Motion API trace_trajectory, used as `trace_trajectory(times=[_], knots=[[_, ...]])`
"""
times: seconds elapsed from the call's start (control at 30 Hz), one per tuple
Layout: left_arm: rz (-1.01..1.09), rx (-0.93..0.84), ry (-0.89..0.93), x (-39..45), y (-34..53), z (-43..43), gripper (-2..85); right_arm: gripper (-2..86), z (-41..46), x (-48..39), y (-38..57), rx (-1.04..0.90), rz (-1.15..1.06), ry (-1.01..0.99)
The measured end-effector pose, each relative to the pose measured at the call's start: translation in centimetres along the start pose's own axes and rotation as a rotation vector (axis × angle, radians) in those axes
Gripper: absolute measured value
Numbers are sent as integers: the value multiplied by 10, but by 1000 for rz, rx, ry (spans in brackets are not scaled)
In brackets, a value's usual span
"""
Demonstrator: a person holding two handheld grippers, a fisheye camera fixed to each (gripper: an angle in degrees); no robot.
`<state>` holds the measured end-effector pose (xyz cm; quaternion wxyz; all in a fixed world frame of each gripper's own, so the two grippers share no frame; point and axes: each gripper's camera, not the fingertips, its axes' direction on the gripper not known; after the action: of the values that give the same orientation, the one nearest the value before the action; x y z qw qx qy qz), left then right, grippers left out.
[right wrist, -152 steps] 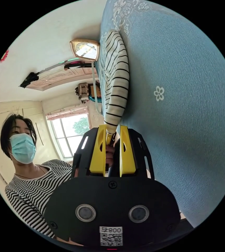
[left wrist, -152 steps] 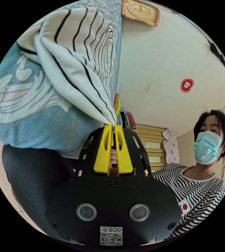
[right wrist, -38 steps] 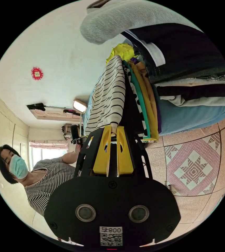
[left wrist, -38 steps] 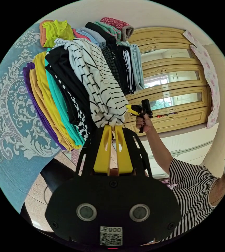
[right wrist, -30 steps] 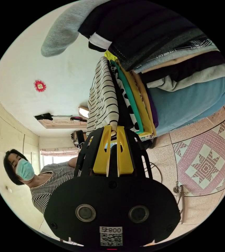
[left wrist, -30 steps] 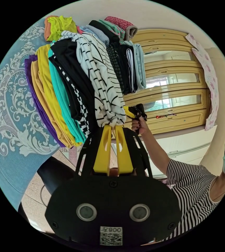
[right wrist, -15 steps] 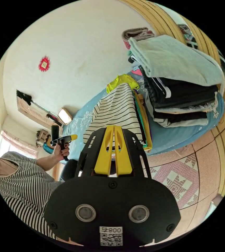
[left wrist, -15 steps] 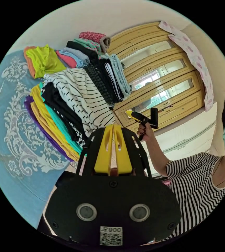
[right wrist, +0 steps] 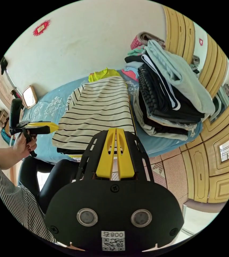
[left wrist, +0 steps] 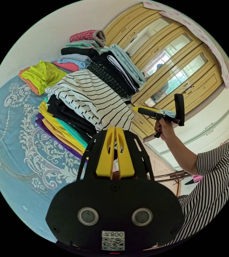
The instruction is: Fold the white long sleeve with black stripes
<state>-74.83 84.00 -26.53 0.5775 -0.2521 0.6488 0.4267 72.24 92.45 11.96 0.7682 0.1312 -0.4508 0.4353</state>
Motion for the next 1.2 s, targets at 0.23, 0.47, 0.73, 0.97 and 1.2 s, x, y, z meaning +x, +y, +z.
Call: trace_trajectory(times=[0.23,0.47,0.73,0.97,1.2], knots=[[-1,-23,14,-7,32,-7,2,2,91,-52,14,-100,-34,29],[73,48,-196,-5,65,-79,1,1,84,-82,22,13,-36,1],[10,-10,-333,-38,74,-99,1,1,165,-159,-61,-9,-205,-192],[-7,-302,-478,-78,106,-69,2,1,250,-199,-74,-153,-294,-147],[-34,-236,-460,-66,112,-95,2,6,223,-193,-138,141,-328,-118]])
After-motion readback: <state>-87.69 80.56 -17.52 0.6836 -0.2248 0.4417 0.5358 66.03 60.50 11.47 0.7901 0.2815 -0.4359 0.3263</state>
